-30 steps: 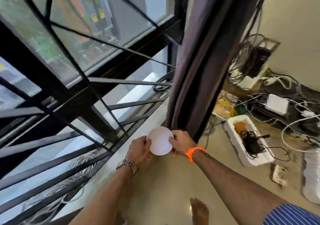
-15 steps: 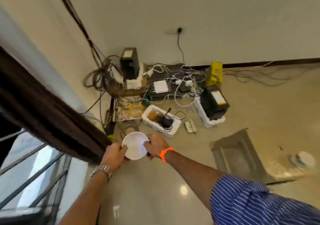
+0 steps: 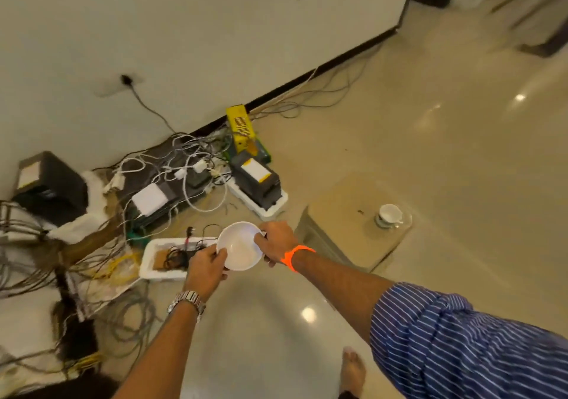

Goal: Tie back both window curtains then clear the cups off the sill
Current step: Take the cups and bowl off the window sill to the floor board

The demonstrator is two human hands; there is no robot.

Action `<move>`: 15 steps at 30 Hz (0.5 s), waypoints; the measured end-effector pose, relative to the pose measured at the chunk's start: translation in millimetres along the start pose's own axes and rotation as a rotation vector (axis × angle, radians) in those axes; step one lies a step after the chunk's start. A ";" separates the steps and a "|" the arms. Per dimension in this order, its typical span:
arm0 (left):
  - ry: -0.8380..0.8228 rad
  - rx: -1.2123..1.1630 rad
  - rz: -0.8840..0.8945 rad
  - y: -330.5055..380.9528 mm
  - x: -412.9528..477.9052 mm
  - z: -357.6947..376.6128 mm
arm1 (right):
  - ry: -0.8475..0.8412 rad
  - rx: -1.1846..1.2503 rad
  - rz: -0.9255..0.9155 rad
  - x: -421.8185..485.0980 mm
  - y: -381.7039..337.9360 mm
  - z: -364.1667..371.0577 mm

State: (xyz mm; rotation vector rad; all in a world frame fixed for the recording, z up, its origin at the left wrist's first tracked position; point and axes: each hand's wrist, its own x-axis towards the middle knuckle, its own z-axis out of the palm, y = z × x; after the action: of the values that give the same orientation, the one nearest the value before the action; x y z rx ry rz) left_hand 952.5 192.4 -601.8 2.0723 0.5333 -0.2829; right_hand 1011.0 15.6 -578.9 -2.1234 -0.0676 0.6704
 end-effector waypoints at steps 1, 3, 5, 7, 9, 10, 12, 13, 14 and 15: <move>-0.018 0.012 0.007 10.6 11.0 18.6 | 0.023 0.023 0.016 5.0 13.4 -18.0; -0.053 0.036 0.025 31.8 30.2 53.6 | 0.073 0.049 0.053 12.2 39.4 -51.3; -0.095 0.044 0.059 53.1 48.3 87.9 | 0.133 0.046 0.083 19.8 67.8 -80.8; -0.139 0.054 0.106 72.1 69.5 120.5 | 0.196 0.033 0.115 30.5 95.9 -103.8; -0.196 0.075 0.134 88.6 90.6 149.9 | 0.260 0.045 0.159 42.2 122.1 -120.1; -0.223 0.087 0.145 95.4 101.3 163.6 | 0.290 0.067 0.182 47.8 133.4 -126.8; -0.279 0.134 0.177 105.1 125.2 191.7 | 0.342 0.091 0.230 59.5 155.3 -139.1; -0.308 0.163 0.196 108.3 137.4 205.1 | 0.366 0.113 0.261 64.0 166.3 -144.5; -0.340 0.189 0.209 111.3 148.8 217.4 | 0.388 0.148 0.293 69.5 177.4 -148.2; -0.369 0.206 0.219 113.8 160.1 229.6 | 0.413 0.190 0.328 74.2 186.7 -151.2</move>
State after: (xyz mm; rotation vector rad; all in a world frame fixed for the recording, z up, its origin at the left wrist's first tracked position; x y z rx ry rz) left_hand 1149.8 -13.4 -702.0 2.1843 0.0552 -0.5954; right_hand 1112.0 -188.9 -684.8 -2.0622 0.5578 0.3910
